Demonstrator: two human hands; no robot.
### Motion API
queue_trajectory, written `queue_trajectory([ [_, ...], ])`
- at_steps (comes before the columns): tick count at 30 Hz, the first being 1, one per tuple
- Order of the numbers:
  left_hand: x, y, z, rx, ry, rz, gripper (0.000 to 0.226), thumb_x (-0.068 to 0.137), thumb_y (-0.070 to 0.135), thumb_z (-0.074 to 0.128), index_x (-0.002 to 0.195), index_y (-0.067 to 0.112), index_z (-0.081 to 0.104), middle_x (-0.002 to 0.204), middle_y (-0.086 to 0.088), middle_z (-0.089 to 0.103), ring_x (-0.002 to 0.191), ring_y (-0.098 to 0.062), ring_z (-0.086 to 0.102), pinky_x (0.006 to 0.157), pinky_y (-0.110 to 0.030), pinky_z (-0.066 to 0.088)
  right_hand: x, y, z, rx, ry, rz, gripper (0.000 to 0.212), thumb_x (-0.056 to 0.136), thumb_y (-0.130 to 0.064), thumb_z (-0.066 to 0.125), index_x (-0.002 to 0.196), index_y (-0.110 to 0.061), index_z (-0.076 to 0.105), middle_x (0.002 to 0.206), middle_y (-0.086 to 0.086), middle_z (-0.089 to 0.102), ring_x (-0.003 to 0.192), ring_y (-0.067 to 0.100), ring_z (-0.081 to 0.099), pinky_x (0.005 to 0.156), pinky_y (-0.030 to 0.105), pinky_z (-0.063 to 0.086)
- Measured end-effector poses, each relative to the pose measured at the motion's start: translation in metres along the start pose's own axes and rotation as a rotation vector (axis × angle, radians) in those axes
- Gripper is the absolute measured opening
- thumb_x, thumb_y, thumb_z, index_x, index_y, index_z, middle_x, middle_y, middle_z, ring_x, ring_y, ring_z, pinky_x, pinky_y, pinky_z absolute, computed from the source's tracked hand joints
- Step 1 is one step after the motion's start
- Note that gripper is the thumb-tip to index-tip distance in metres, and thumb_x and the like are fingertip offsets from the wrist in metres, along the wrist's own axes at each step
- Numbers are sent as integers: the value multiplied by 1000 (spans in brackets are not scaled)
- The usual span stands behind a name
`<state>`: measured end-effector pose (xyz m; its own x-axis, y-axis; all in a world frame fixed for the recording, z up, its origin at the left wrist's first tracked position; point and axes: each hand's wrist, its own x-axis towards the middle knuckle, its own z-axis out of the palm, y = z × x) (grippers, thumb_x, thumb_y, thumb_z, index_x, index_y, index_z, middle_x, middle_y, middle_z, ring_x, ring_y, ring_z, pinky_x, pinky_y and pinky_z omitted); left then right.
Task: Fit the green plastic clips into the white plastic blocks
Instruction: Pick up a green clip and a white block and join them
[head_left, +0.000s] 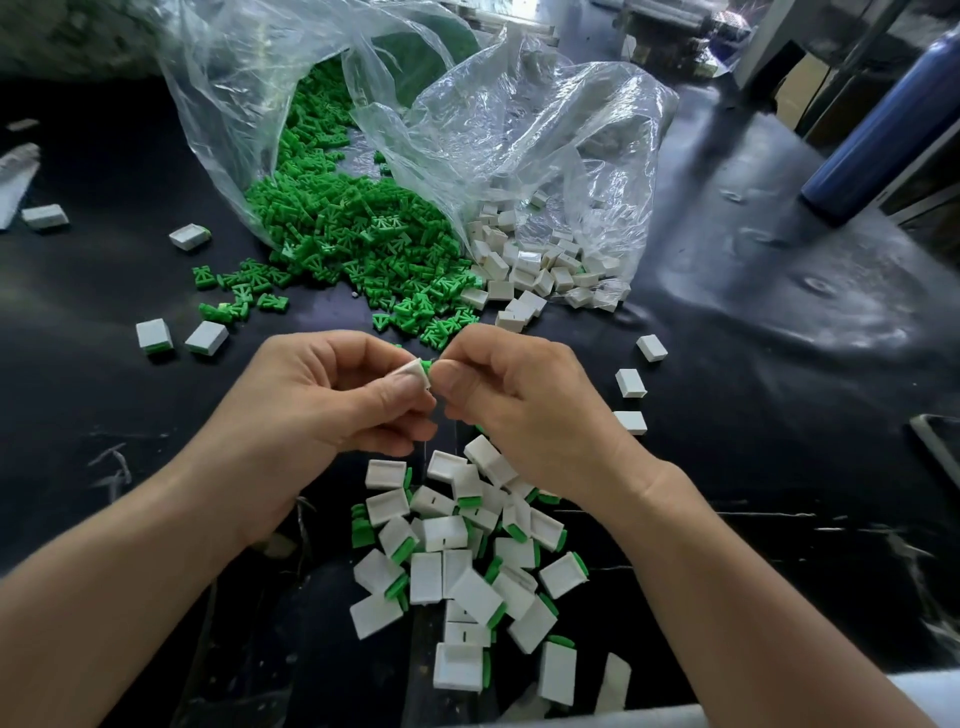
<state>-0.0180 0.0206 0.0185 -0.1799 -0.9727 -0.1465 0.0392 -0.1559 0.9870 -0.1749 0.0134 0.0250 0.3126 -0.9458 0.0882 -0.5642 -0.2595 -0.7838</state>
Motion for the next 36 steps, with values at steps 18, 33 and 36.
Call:
queue_trajectory([
  [18, -4, -7, -2, 383, -97, 174, 14, 73, -2, 68, 67, 11, 71, 57, -11, 66, 46, -16, 62, 44, -22, 51, -2, -8, -5, -580, -239, -289, 20, 92, -11, 49, 77, -19, 39, 73, -4, 41, 71, 20, 40, 66, 42, 40],
  [33, 0, -3, -2, 18, -26, 256, 26, 53, 31, 74, 76, 19, 75, 106, -5, 66, 97, -14, 65, 74, -19, 53, 1, -6, -1, 676, -281, 228, 59, 74, -56, 32, 81, -5, 60, 65, 0, 62, 57, 10, 55, 54, 20, 44],
  [36, 0, -3, -5, 4, -97, 252, 39, 53, 47, 82, 79, 19, 75, 110, -2, 68, 98, -17, 66, 77, -25, 55, 1, -10, 3, 834, -406, 295, 62, 72, -57, 31, 86, -3, 58, 68, 4, 60, 58, 11, 54, 54, 19, 42],
])
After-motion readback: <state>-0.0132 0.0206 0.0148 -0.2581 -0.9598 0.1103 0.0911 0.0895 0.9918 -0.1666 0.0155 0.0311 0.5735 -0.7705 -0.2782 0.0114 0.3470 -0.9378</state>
